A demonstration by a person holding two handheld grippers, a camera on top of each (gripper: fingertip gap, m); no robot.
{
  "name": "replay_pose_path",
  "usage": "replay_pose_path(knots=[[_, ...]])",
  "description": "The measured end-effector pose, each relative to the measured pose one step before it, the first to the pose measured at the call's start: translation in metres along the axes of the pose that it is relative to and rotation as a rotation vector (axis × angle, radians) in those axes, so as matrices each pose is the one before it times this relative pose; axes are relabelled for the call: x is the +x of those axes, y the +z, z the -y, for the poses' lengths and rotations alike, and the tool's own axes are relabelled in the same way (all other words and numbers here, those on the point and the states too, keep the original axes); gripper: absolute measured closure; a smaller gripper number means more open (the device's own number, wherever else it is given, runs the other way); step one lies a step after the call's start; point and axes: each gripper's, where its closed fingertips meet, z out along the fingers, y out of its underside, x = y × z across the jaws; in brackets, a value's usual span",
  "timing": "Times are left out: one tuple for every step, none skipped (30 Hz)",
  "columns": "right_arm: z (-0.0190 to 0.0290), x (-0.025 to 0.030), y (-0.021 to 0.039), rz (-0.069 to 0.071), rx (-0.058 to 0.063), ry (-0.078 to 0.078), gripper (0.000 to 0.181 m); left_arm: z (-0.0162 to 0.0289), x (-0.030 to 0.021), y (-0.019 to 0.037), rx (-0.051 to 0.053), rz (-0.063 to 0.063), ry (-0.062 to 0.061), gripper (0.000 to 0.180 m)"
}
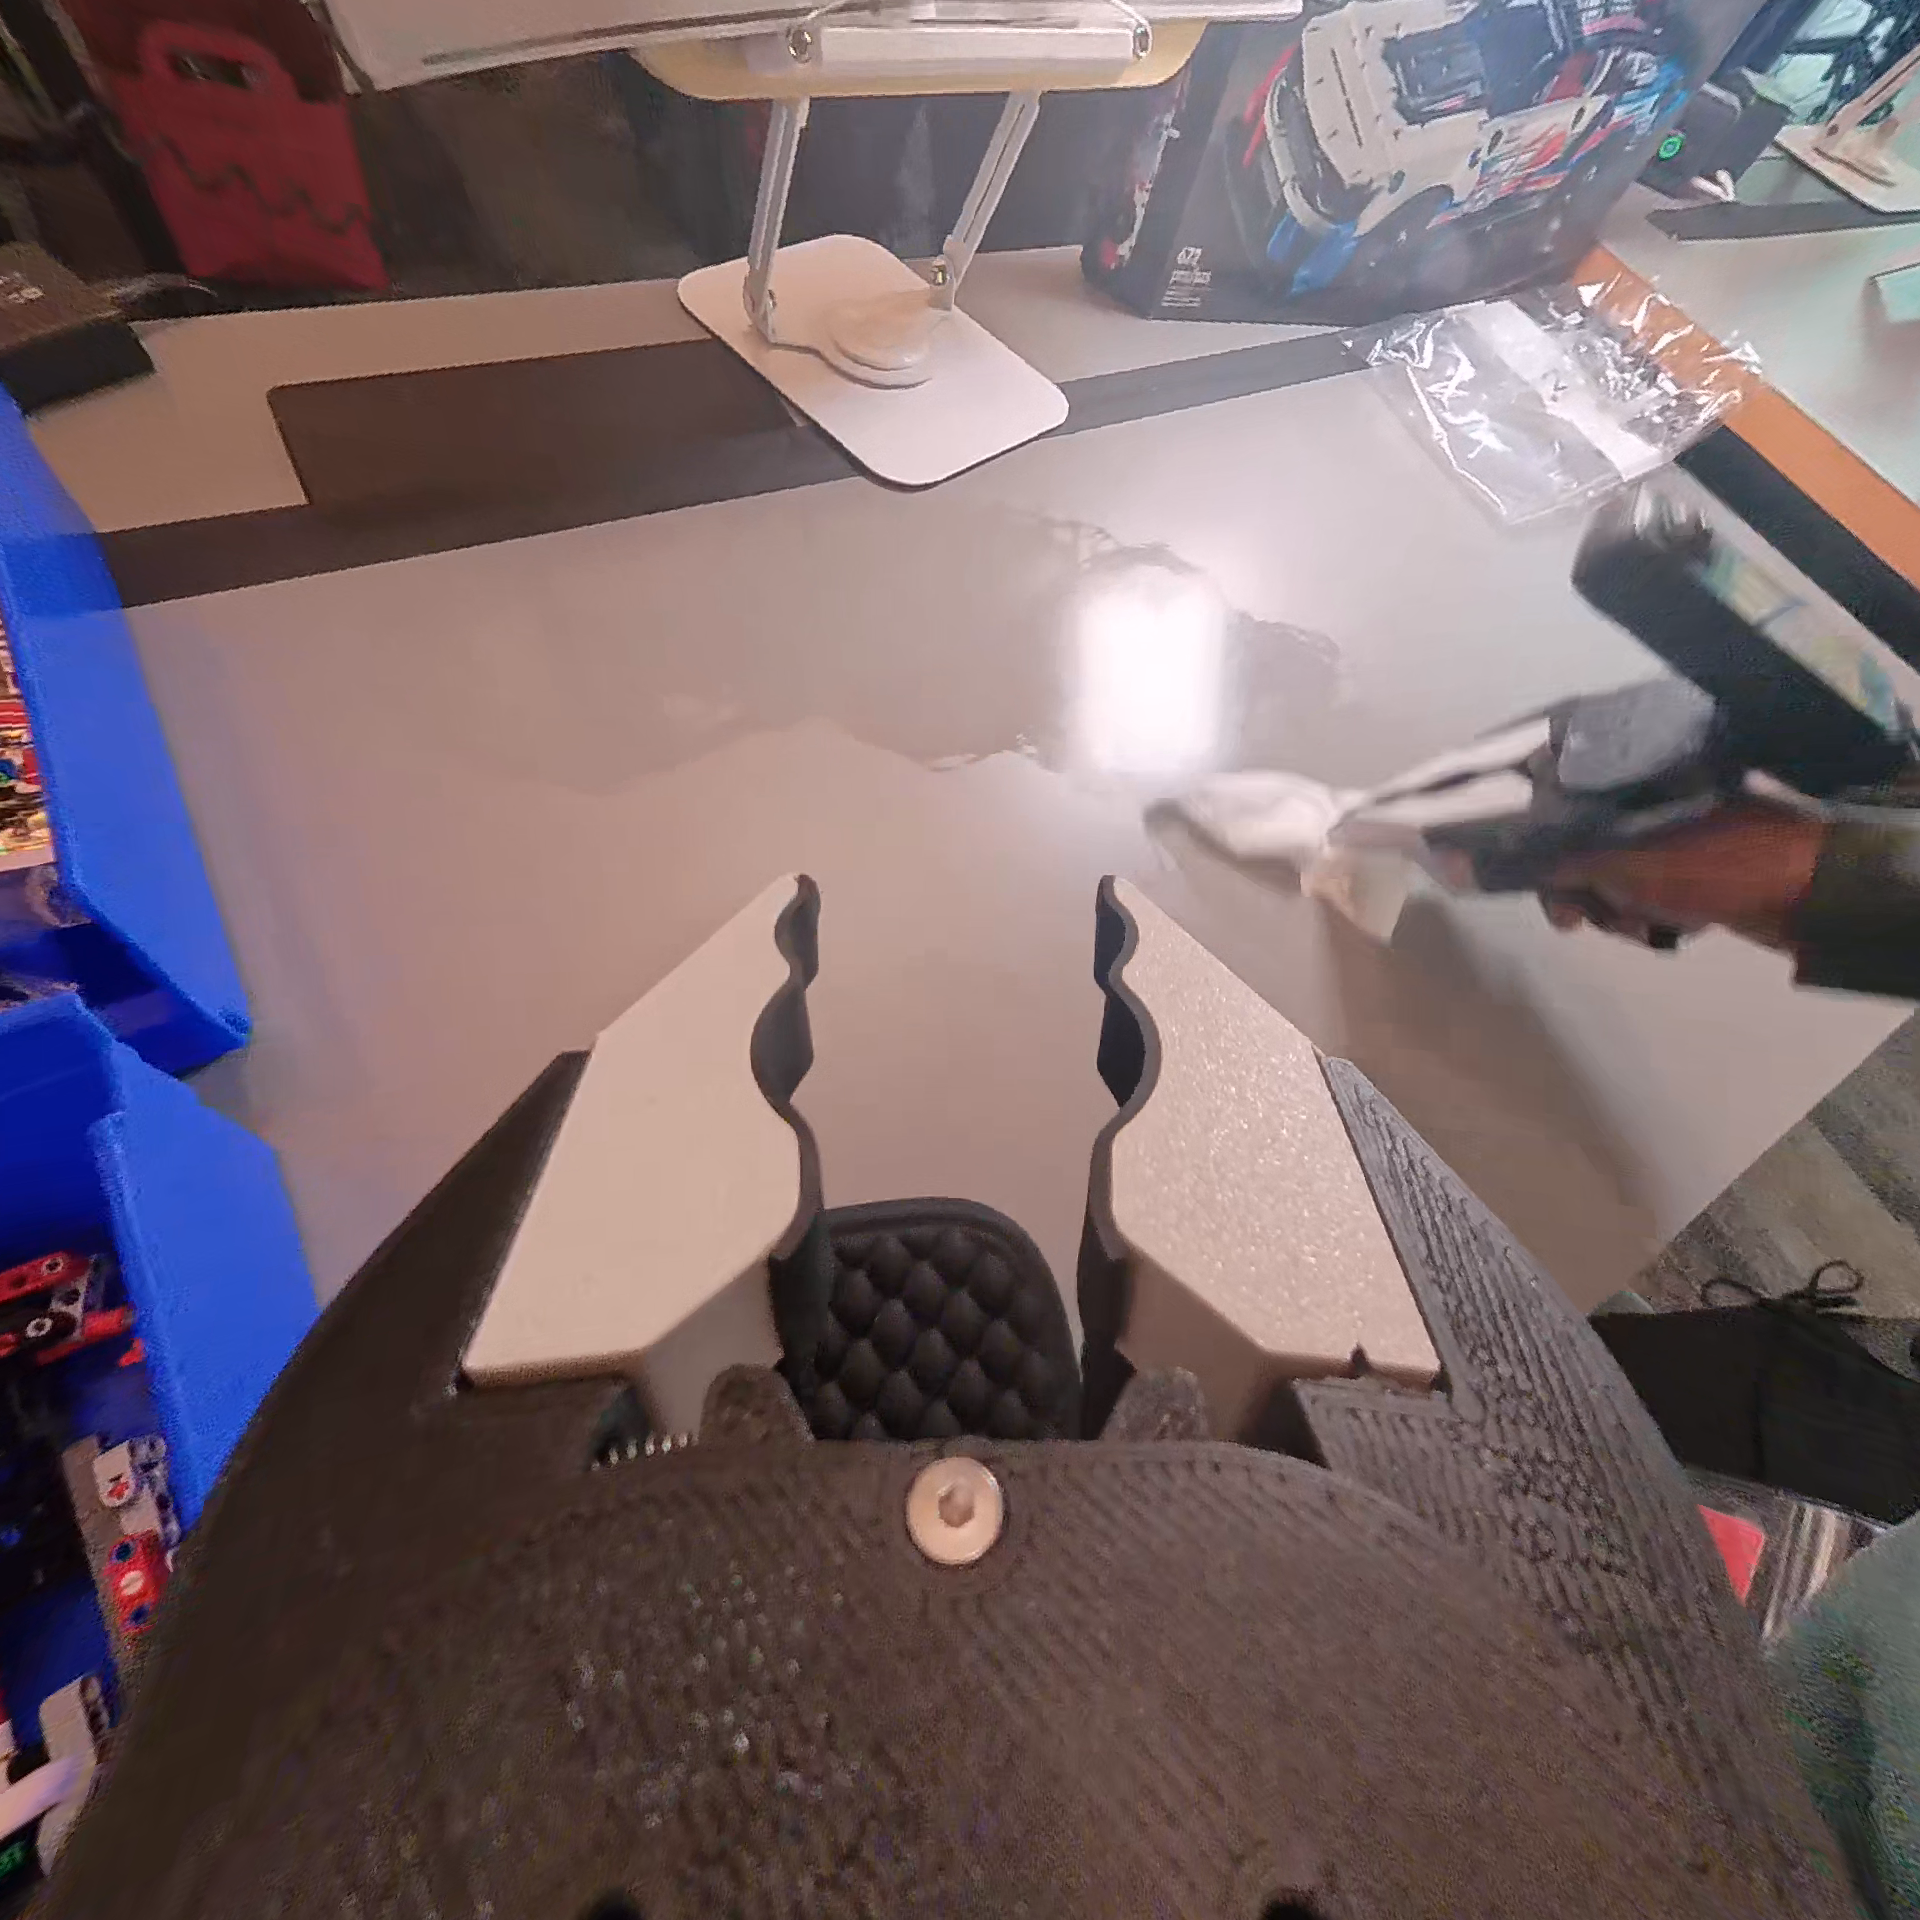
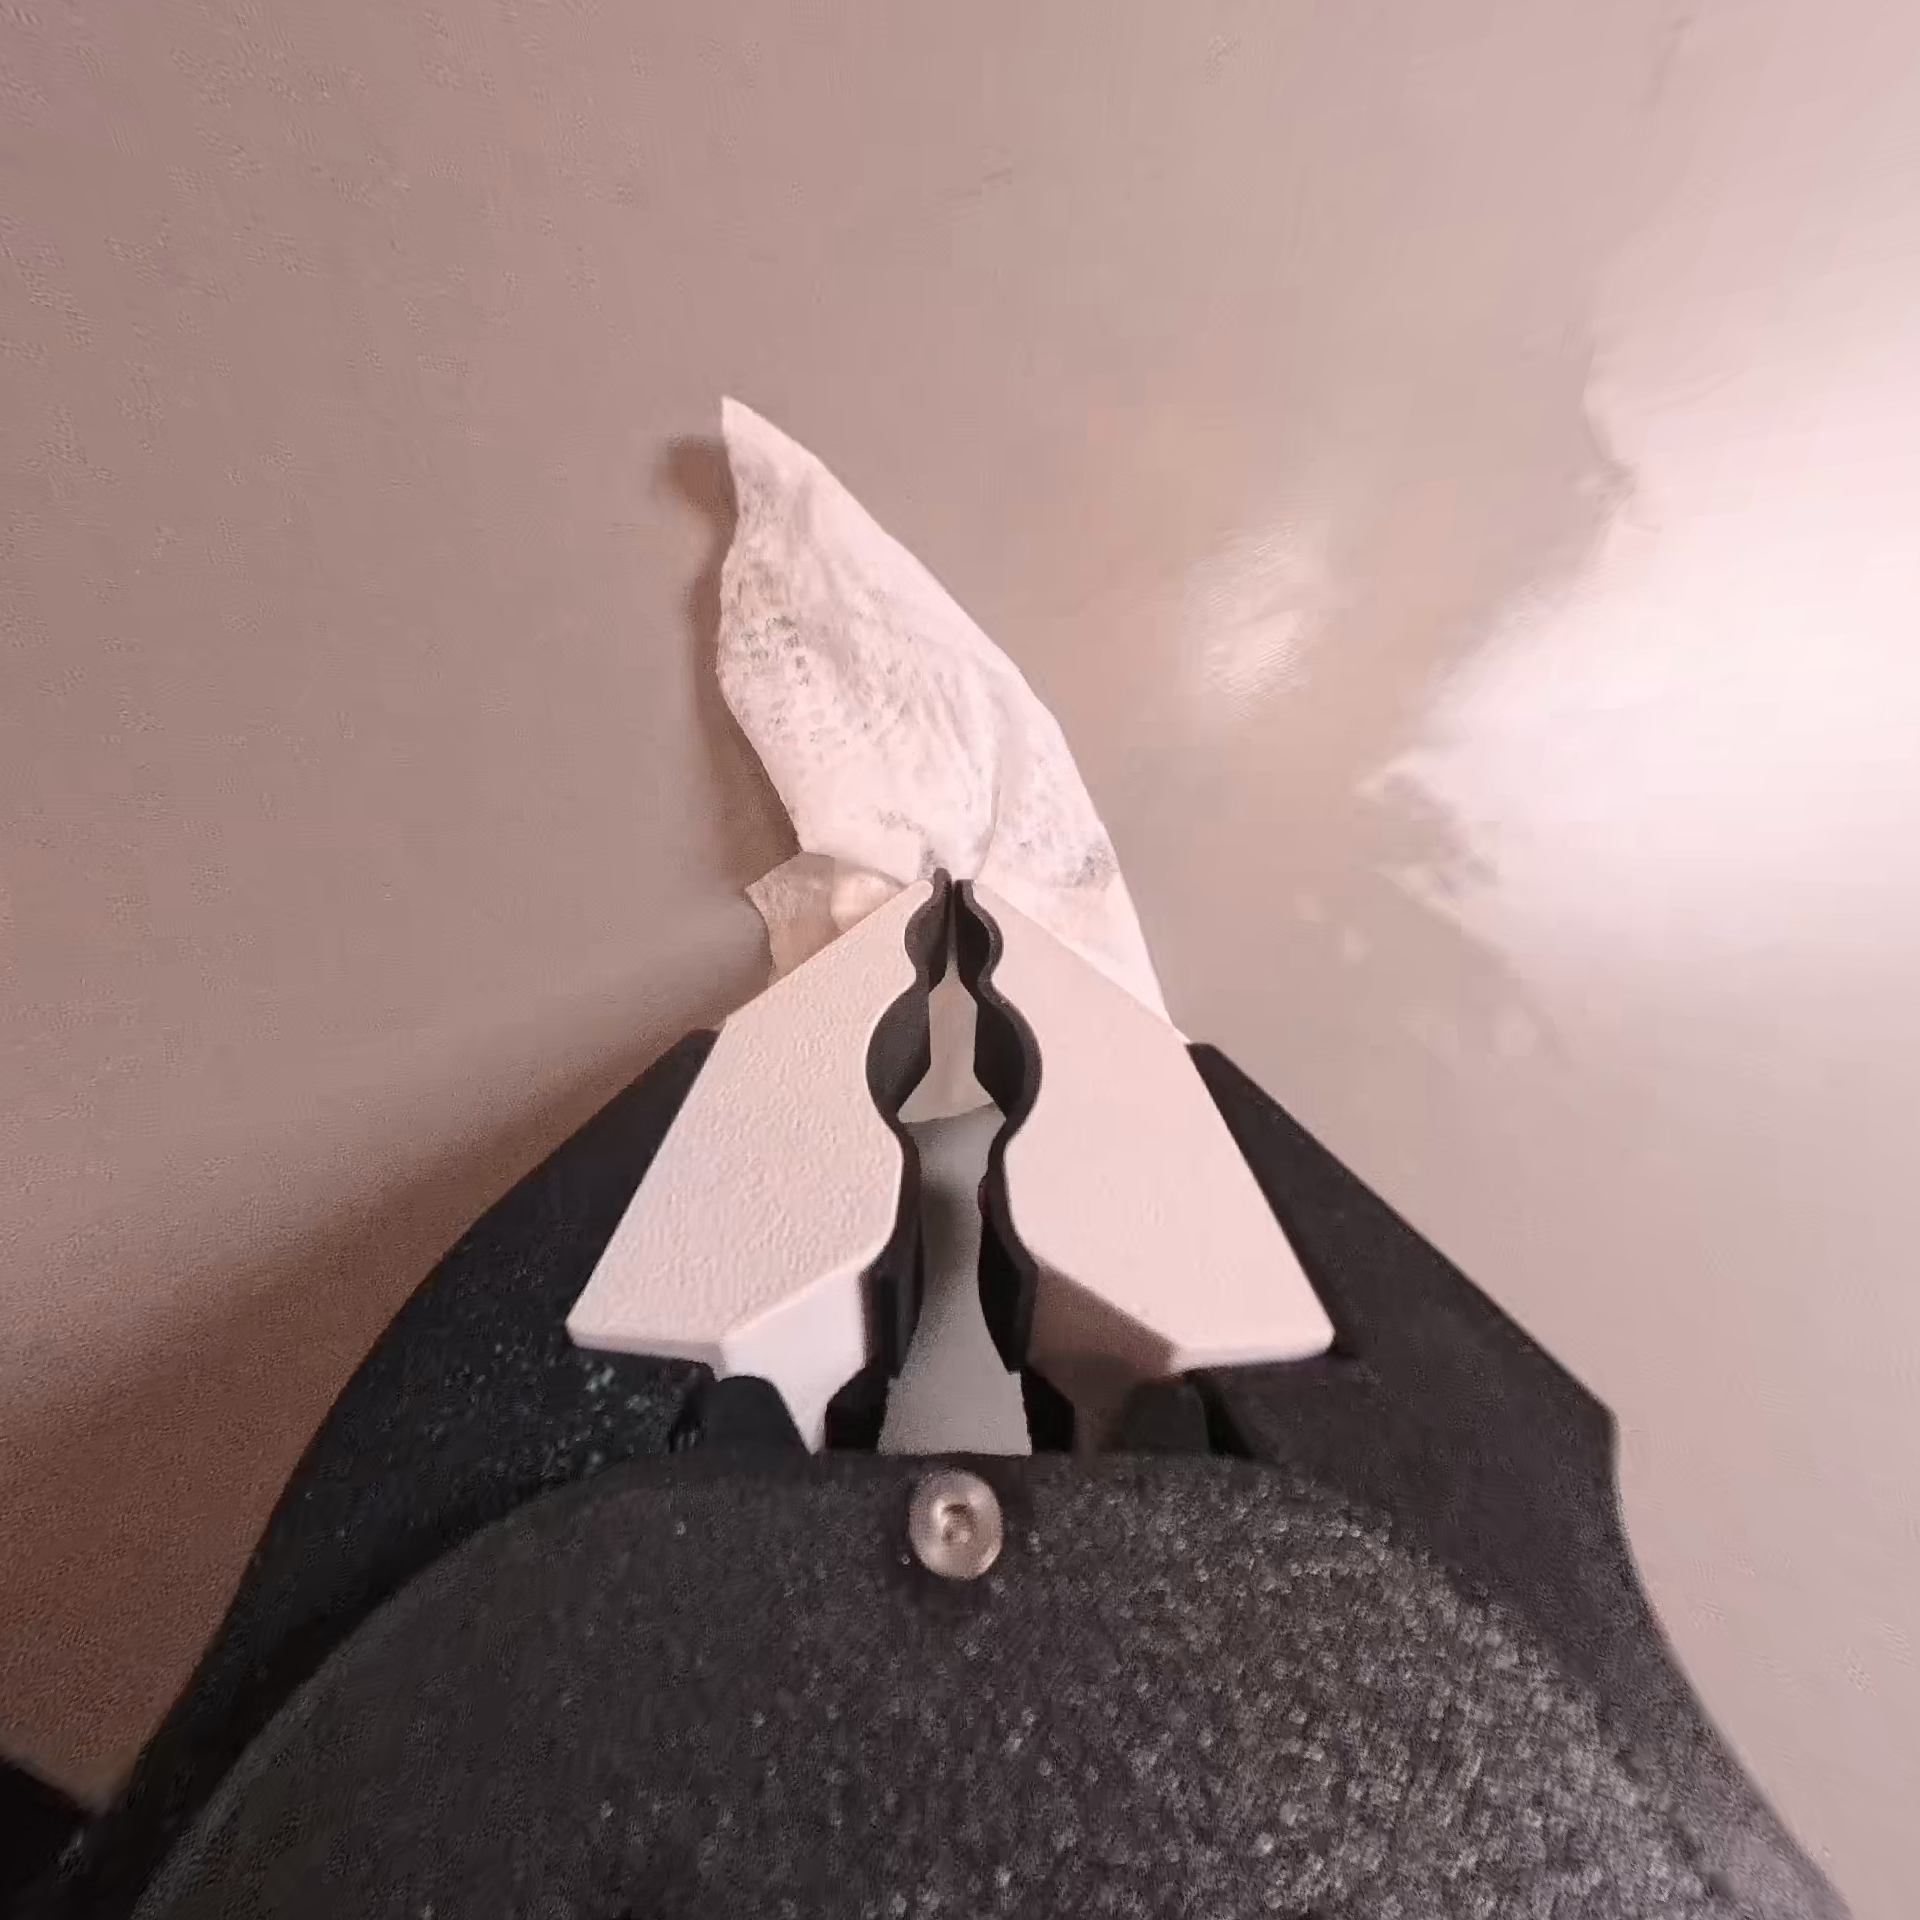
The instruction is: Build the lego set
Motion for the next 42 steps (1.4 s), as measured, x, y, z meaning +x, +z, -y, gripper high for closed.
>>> replay_pose_path(knots=[[0.01290, 0.01560, 0.00726, -0.0108, 0.0162, 0.0102, 0.181, -0.00309, 0.00288, 0.00226, -0.0070, 0.0018, 0.0013, 0.128], [0.01369, 0.00447, 0.00843, 0.0055, 0.0152, 0.0102, 0.181, -0.00274, 0.00315, 0.00236, -0.0053, 0.0009, -0.0077, 0.128], [0.00924, -0.00808, 0.00635, 0.0204, 0.0056, -0.0202, 0.181, -0.00204, 0.00313, 0.00221, -0.0042, 0.0027, -0.0094, 0.128], [0.00267, -0.01863, 0.00263, 0.0385, -0.0027, -0.0528, 0.181, -0.00066, 0.00321, 0.00157, -0.0028, 0.0069, -0.0034, 0.127], [-0.00384, -0.02298, -0.00136, 0.0450, -0.0080, -0.0613, 0.181, 0.00156, 0.00299, 0.00053, 0.0024, 0.0113, 0.0010, 0.127], [-0.00837, -0.01573, -0.00456, 0.0170, -0.0050, -0.0650, 0.181, 0.00302, 0.00303, -0.00068, 0.0077, 0.0114, -0.0014, 0.127], [-0.00995, -0.00267, -0.00639, -0.0067, 0.0004, -0.0426, 0.181, 0.00275, 0.00292, -0.00115, 0.0070, 0.0088, -0.0071, 0.128], [-0.00927, 0.01106, -0.00602, -0.0105, -0.0030, 0.0206, 0.181, 0.00119, 0.00278, -0.00131, 0.0033, 0.0073, -0.0094, 0.128], [-0.00495, 0.02453, -0.00311, -0.0257, -0.0050, 0.0644, 0.181, -0.00063, 0.00242, -0.00132, 0.0008, 0.0077, -0.0054, 0.128], [0.00305, 0.03021, 0.00153, -0.0338, -0.0047, 0.0583, 0.181, -0.00257, 0.00198, -0.00087, -0.0021, 0.0087, -0.0003, 0.128], [0.01106, 0.02329, 0.00666, -0.0177, 0.0031, 0.0317, 0.181, -0.00449, 0.00176, -0.00007, -0.0069, 0.0089, -0.0015, 0.128], [0.01506, 0.00989, 0.00932, -0.0005, 0.0138, 0.0163, 0.181, -0.00503, 0.00193, 0.00066, -0.0088, 0.0073, -0.0088, 0.128], [0.01259, -0.00638, 0.00845, 0.0192, 0.0087, -0.0065, 0.181, -0.00413, 0.00261, 0.00092, -0.0074, 0.0049, -0.0144, 0.128], [0.00588, -0.02151, 0.00487, 0.0420, -0.0012, -0.0399, 0.181, -0.00189, 0.00338, 0.00082, -0.0040, 0.0041, -0.0120, 0.128], [-0.00127, -0.03032, 0.00094, 0.0532, -0.0050, -0.0590, 0.181, 0.00121, 0.00355, -0.00006, 0.0031, 0.0062, -0.0040, 0.128], [-0.00608, -0.02764, -0.00199, 0.0346, -0.0024, -0.0656, 0.181, 0.00346, 0.00319, -0.00072, 0.0101, 0.0081, 0.0002, 0.128], [-0.00812, -0.01431, -0.00467, -0.0009, -0.0024, -0.0554, 0.181, 0.00360, 0.00258, -0.00098, 0.0106, 0.0065, -0.0029, 0.128], [-0.00816, -0.00010, -0.00539, -0.0040, -0.0058, -0.0040, 0.181, 0.00271, 0.00185, -0.00107, 0.0076, 0.0044, -0.0064, 0.128], [-0.00603, 0.01404, -0.00434, -0.0077, -0.0066, 0.0489, 0.181, 0.00161, 0.00118, -0.00137, 0.0059, 0.0036, -0.0033, 0.128], [-0.00122, 0.02650, -0.00191, -0.0324, -0.0049, 0.0582, 0.181, 0.00045, 0.00048, -0.00158, 0.0038, 0.0044, 0.0045, 0.128], [0.00499, 0.02902, 0.00188, -0.0377, -0.0059, 0.0410, 0.181, -0.00070, -0.00065, -0.00145, 0.0009, 0.0070, 0.0082, 0.128], [0.01047, 0.02178, 0.00582, -0.0203, -0.0004, 0.0288, 0.181, -0.00173, -0.00150, -0.00104, -0.0014, 0.0081, 0.0026, 0.128], [0.01393, 0.01180, 0.00822, -0.0140, 0.0080, 0.0141, 0.181, -0.00203, -0.00165, -0.00077, -0.0014, 0.0057, -0.0091, 0.128], [0.01412, -0.00085, 0.00894, -0.0020, 0.0134, -0.0071, 0.181, -0.00155, -0.00093, -0.00028, 0.0004, 0.0013, -0.0169, 0.128], [0.01170, -0.01281, 0.00788, 0.0154, 0.0076, -0.0236, 0.181, -0.00115, 0.00000, 0.00005, -0.0002, -0.0023, -0.0135, 0.128], [0.00809, -0.02270, 0.00591, 0.0353, 0.0035, -0.0396, 0.181, -0.00045, 0.00054, 0.00024, -0.0025, -0.0033, -0.0010, 0.128], [0.00397, -0.02707, 0.00341, 0.0443, -0.0015, -0.0515, 0.181, 0.00078, 0.00052, -0.00002, -0.0009, -0.0019, 0.0095, 0.128], [0.00003, -0.02462, 0.00106, 0.0368, -0.0046, -0.0585, 0.181, 0.00218, -0.00039, -0.00055, 0.0030, -0.0008, 0.0107, 0.128], [-0.00290, -0.01617, -0.00130, 0.0168, -0.0068, -0.0511, 0.181, 0.00304, -0.00192, -0.00116, 0.0058, 0.0013, 0.0053, 0.128], [-0.00446, -0.00453, -0.00298, -0.0027, -0.0024, -0.0218, 0.181, 0.00295, -0.00358, -0.00162, 0.0079, 0.0040, -0.0014, 0.128], [-0.00443, 0.00627, -0.00296, -0.0092, 0.0055, 0.0228, 0.181, 0.00216, -0.00474, -0.00220, 0.0077, 0.0041, -0.0057, 0.128], [-0.00256, 0.01668, -0.00192, -0.0235, 0.0039, 0.0588, 0.181, 0.00058, -0.00501, -0.00231, 0.0045, 0.0029, -0.0057, 0.128], [0.00080, 0.02325, 0.00000, -0.0425, -0.0048, 0.0592, 0.181, -0.00115, -0.00536, -0.00239, 0.0002, 0.0029, -0.0025, 0.128], [0.00520, 0.02010, 0.00305, -0.0337, -0.0054, 0.0452, 0.181, -0.00247, -0.00553, -0.00210, -0.0030, 0.0034, -0.0012, 0.128], [0.00863, 0.00945, 0.00544, -0.0077, 0.0010, 0.0366, 0.181, -0.00293, -0.00536, -0.00206, -0.0035, 0.0022, -0.0045, 0.128], [0.00954, -0.00222, 0.00635, 0.0021, 0.0041, 0.0210, 0.181, -0.00260, -0.00499, -0.00182, -0.0020, 0.0006, -0.0091, 0.128], [0.00796, -0.01580, 0.00598, 0.0207, 0.0047, -0.0180, 0.181, -0.00201, -0.00446, -0.00170, -0.0002, -0.0007, -0.0101, 0.128], [0.00516, -0.02822, 0.00508, 0.0416, 0.0027, -0.0452, 0.181, -0.00125, -0.00402, -0.00148, -0.0003, -0.0016, -0.0064, 0.128], [0.00199, -0.03556, 0.00385, 0.0510, -0.0028, -0.0626, 0.181, -0.00035, -0.00390, -0.00148, 0.0002, -0.0012, -0.0008, 0.128], [-0.00095, -0.03628, 0.00226, 0.0464, -0.0093, -0.0719, 0.181, 0.00132, -0.00435, -0.00180, 0.0046, 0.0010, 0.0024, 0.128], [-0.00288, -0.02977, 0.00049, 0.0269, -0.0107, -0.0731, 0.181, 0.00230, -0.00523, -0.00235, 0.0084, 0.0038, 0.0025, 0.128], [-0.00377, -0.01707, -0.00162, 0.0004, -0.0083, -0.0556, 0.181, 0.00243, -0.00639, -0.00276, 0.0086, 0.0062, -0.0001, 0.128]])
